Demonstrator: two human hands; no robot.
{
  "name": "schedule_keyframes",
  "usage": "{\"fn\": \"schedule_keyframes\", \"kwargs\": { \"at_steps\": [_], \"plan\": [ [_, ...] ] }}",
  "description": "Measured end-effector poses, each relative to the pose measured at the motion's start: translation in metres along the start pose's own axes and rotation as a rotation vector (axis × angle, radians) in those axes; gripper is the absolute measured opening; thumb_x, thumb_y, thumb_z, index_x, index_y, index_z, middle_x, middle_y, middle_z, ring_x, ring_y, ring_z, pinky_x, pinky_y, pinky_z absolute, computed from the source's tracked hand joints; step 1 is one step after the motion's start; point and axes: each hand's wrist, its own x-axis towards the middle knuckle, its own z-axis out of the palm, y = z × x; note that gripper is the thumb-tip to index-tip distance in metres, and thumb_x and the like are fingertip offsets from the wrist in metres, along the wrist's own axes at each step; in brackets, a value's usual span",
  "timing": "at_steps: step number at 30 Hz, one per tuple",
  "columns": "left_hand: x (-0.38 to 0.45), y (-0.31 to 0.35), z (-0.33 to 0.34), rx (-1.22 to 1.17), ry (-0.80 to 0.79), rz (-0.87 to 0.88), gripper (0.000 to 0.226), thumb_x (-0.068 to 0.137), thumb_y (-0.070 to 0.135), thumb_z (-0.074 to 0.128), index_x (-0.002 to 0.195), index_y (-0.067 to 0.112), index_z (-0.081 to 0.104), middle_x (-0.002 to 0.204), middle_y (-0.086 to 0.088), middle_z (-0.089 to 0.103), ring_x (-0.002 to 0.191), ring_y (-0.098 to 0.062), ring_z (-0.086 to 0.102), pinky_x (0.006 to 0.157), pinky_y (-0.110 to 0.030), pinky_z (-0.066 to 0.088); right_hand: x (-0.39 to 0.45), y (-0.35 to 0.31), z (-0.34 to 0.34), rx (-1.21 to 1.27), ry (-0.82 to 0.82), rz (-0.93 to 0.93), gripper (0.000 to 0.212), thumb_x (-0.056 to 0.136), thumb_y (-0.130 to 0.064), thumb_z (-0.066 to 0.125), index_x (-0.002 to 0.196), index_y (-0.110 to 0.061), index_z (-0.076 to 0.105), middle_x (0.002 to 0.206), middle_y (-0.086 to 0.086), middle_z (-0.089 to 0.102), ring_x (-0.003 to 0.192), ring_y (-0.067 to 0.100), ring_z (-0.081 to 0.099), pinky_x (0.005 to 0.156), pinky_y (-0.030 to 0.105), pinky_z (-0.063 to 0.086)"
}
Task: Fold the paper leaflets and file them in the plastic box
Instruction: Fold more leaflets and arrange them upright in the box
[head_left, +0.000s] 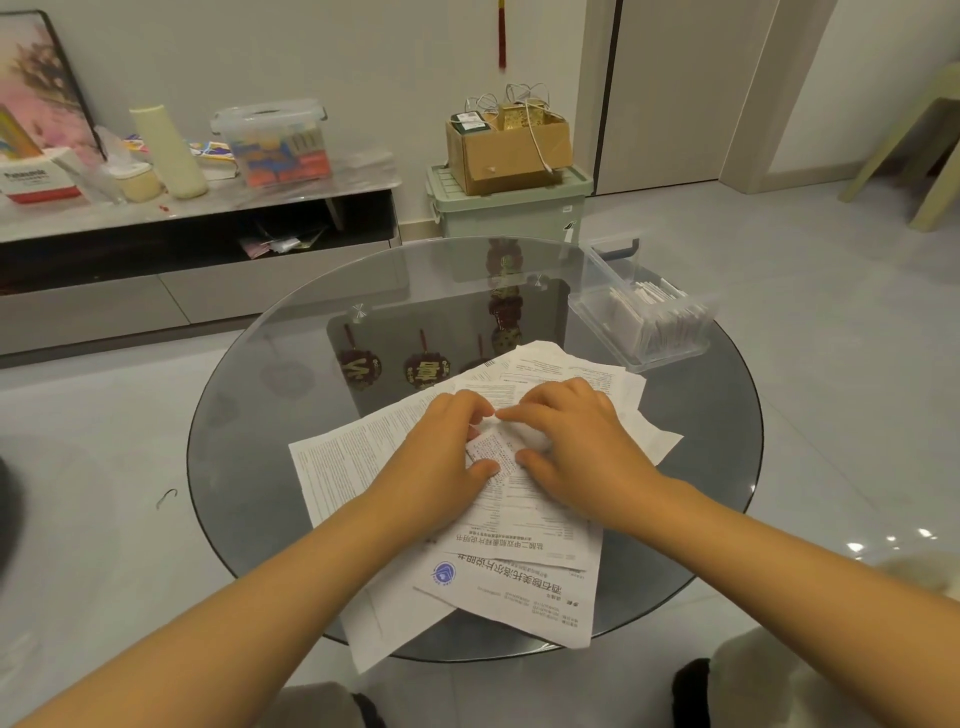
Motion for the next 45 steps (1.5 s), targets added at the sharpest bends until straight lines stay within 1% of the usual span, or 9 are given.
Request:
{"fn": "schedule_keyframes", "kwargs": {
  "at_steps": [7, 13, 18, 22, 25, 27, 32, 37, 45],
  "plan": [
    [0.002, 0.0, -0.004, 0.052, -0.031, 0.004, 0.025, 0.083, 0.025, 0.069, 0.095, 0.032, 0.048, 0.103, 0.014, 0.043, 0.096, -0.004, 0.047, 0.084, -0.016, 0.037, 0.001, 0.005, 0.006, -0.161, -0.122, 0.068, 0.043, 0.097, -0.049, 0.032, 0.139, -0.043, 0.036, 0.145, -0.007, 0.032, 0.128, 0.021, 0.023, 0.103, 0.037, 0.017],
    [0.005, 0.004, -0.005, 0.062, -0.044, -0.086, 0.041, 0.083, 0.025, 0.07, 0.119, 0.023, 0.052, 0.114, 0.006, 0.05, 0.101, -0.007, 0.05, 0.091, -0.021, 0.041, -0.003, 0.001, 0.005, -0.312, -0.105, 0.095, 0.052, 0.096, -0.053, 0.026, 0.144, -0.032, 0.03, 0.147, -0.002, 0.028, 0.131, 0.025, 0.02, 0.105, 0.039, 0.016],
    [0.011, 0.008, -0.01, -0.018, -0.089, -0.206, 0.044, 0.08, 0.024, 0.073, 0.119, 0.028, 0.053, 0.093, 0.011, 0.052, 0.082, -0.008, 0.052, 0.077, -0.022, 0.044, -0.003, 0.0, 0.003, -0.274, -0.069, 0.102, 0.054, 0.095, -0.052, 0.034, 0.14, -0.022, 0.037, 0.146, -0.001, 0.03, 0.132, 0.023, 0.019, 0.106, 0.035, 0.014],
    [0.018, 0.007, -0.012, -0.174, -0.041, -0.252, 0.025, 0.086, 0.023, 0.066, 0.109, 0.029, 0.059, 0.085, 0.008, 0.059, 0.074, -0.006, 0.055, 0.064, -0.02, 0.042, -0.003, 0.001, -0.003, -0.128, 0.074, 0.086, 0.054, 0.089, -0.046, 0.053, 0.138, -0.026, 0.043, 0.136, -0.004, 0.04, 0.126, 0.018, 0.027, 0.102, 0.03, 0.018],
    [0.022, 0.015, -0.016, -0.441, 0.03, -0.311, 0.021, 0.086, 0.017, 0.066, 0.106, 0.022, 0.063, 0.077, 0.004, 0.063, 0.072, -0.009, 0.06, 0.065, -0.021, 0.046, 0.0, 0.003, -0.012, 0.105, 0.225, 0.086, 0.039, 0.085, -0.033, 0.065, 0.122, -0.025, 0.057, 0.11, -0.007, 0.051, 0.105, 0.012, 0.044, 0.093, 0.026, 0.035],
    [0.024, 0.024, -0.021, -0.618, 0.053, -0.348, 0.021, 0.087, 0.013, 0.064, 0.107, 0.017, 0.064, 0.077, 0.003, 0.065, 0.073, -0.009, 0.062, 0.067, -0.021, 0.049, 0.003, 0.006, -0.019, 0.21, 0.227, 0.09, 0.033, 0.083, -0.029, 0.068, 0.115, -0.025, 0.061, 0.105, -0.01, 0.051, 0.097, 0.007, 0.046, 0.088, 0.025, 0.041],
    [0.036, 0.038, -0.032, -0.94, -0.029, -0.398, 0.021, 0.091, 0.009, 0.058, 0.108, 0.015, 0.068, 0.087, 0.002, 0.07, 0.072, -0.005, 0.058, 0.061, -0.018, 0.047, 0.016, 0.023, -0.033, 0.178, 0.247, 0.038, 0.033, 0.085, -0.017, 0.065, 0.115, -0.029, 0.064, 0.117, -0.01, 0.05, 0.109, 0.007, 0.037, 0.09, 0.019, 0.03],
    [0.06, 0.059, -0.04, -1.153, -0.132, -0.494, 0.017, 0.09, 0.005, 0.059, 0.105, 0.009, 0.067, 0.08, 0.001, 0.066, 0.066, -0.004, 0.056, 0.059, -0.015, 0.044, 0.028, 0.043, -0.057, 0.187, 0.364, 0.06, 0.014, 0.084, -0.019, 0.068, 0.096, -0.023, 0.074, 0.1, -0.009, 0.065, 0.096, 0.007, 0.039, 0.081, 0.009, 0.029],
    [0.103, 0.087, -0.038, -1.215, -0.123, -0.479, 0.014, 0.089, 0.009, 0.062, 0.103, 0.006, 0.065, 0.084, -0.003, 0.067, 0.072, -0.008, 0.062, 0.065, -0.018, 0.048, 0.031, 0.069, -0.081, 0.087, 0.497, 0.165, 0.014, 0.086, -0.017, 0.066, 0.095, -0.018, 0.075, 0.086, -0.002, 0.07, 0.086, 0.013, 0.048, 0.075, 0.025, 0.036]
  ]
}}
